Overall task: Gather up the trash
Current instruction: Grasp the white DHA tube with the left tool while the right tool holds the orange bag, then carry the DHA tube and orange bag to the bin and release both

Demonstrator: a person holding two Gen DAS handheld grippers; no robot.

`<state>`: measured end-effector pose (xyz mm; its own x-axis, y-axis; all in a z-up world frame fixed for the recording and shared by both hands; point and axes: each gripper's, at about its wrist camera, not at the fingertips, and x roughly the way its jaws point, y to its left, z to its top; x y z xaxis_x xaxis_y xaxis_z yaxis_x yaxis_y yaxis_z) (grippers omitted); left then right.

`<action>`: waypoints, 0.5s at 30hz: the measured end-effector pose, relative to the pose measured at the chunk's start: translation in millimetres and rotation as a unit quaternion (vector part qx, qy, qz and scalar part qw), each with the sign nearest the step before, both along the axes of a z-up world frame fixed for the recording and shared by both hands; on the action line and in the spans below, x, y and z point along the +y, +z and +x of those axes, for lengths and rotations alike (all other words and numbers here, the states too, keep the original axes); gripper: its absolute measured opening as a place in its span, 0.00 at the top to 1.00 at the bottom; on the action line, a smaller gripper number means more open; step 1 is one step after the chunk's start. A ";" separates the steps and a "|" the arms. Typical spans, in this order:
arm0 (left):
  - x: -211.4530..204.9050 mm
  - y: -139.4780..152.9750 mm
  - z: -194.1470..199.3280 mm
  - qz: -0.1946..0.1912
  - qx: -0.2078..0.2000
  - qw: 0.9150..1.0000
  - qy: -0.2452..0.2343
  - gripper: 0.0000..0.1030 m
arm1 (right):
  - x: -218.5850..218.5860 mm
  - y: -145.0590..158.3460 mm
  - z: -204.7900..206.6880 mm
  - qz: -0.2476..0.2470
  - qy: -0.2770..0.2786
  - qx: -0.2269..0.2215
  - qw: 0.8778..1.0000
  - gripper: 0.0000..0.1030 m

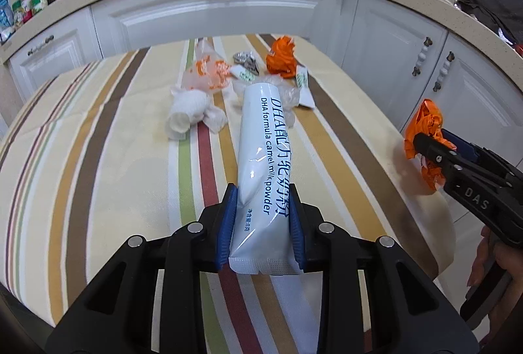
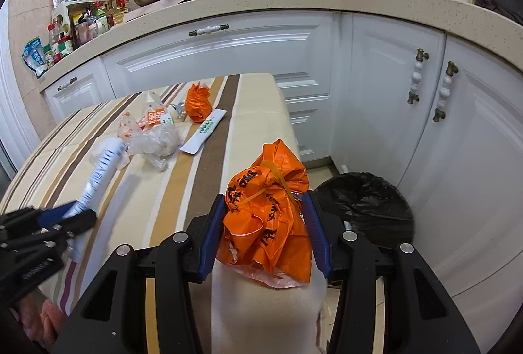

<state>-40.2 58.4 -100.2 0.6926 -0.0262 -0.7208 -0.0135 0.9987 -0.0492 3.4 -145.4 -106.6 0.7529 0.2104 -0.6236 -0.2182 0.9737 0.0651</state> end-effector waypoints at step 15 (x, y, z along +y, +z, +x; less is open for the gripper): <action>-70.2 29.8 42.4 0.010 -0.037 0.996 -0.086 0.72 | -53.7 16.5 11.0 -0.025 -0.067 -0.027 0.997 0.54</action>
